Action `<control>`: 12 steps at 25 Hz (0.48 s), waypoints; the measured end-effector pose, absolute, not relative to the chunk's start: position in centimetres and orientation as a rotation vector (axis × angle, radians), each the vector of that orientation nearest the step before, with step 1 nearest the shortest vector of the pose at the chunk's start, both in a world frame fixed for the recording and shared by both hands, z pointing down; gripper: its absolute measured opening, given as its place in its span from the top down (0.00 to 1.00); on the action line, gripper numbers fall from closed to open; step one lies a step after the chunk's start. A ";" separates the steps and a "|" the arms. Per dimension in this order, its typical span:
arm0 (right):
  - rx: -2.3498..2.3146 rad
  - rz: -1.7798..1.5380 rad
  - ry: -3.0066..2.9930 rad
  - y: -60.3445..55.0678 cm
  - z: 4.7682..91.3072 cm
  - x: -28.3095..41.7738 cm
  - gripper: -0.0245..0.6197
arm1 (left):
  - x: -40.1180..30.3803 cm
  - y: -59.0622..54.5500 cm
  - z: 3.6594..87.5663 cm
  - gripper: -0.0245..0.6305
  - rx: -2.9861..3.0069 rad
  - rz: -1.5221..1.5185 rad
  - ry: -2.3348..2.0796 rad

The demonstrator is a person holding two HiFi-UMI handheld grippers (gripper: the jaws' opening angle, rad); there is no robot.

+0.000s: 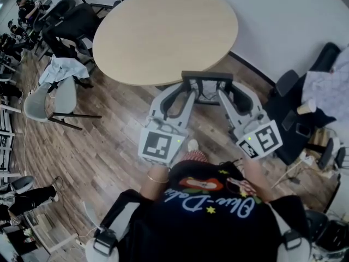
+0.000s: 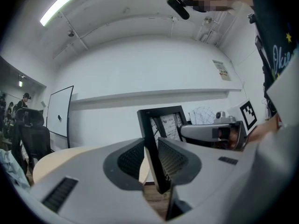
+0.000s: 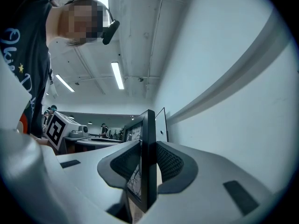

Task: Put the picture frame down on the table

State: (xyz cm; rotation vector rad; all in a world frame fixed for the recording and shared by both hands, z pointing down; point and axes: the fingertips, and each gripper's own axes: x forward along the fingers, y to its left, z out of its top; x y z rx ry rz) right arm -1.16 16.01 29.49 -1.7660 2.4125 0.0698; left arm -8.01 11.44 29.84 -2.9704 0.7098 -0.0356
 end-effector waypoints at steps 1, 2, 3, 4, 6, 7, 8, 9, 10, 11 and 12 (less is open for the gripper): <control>-1.769 0.078 2.424 15.4 29.4 -1.2 0.84 | -8.1 10.8 29.7 0.82 -2.971 -0.026 0.712; -1.777 0.093 2.439 14.8 29.5 -1.1 0.84 | -8.2 10.2 29.6 0.82 -2.974 -0.015 0.714; -1.785 0.106 2.455 14.1 29.5 -1.1 0.84 | -8.3 9.6 29.5 0.82 -2.977 -0.005 0.717; -1.787 0.105 2.462 13.3 29.4 -1.2 0.84 | -8.4 8.8 29.4 0.82 -2.980 0.006 0.721; -1.773 0.081 2.464 11.0 28.8 -1.8 0.84 | -8.9 6.5 29.1 0.82 -2.983 0.029 0.732; -1.768 0.076 2.470 9.7 28.5 -2.2 0.84 | -9.2 5.2 29.0 0.82 -2.984 0.039 0.737; -1.764 0.075 2.478 8.5 28.3 -2.5 0.84 | -9.5 4.1 28.9 0.82 -2.984 0.048 0.743; -1.760 0.075 2.485 7.6 28.2 -2.8 0.84 | -9.8 3.2 28.8 0.82 -2.984 0.057 0.751; -1.756 0.078 2.490 7.1 28.2 -2.9 0.84 | -10.0 2.7 28.9 0.82 -2.984 0.068 0.758; -1.755 0.084 2.498 6.9 28.4 -3.0 0.84 | -10.0 2.5 29.0 0.82 -2.984 0.077 0.763; -1.757 0.090 2.506 6.9 28.7 -2.9 0.84 | -10.0 2.5 29.2 0.82 -2.984 0.079 0.765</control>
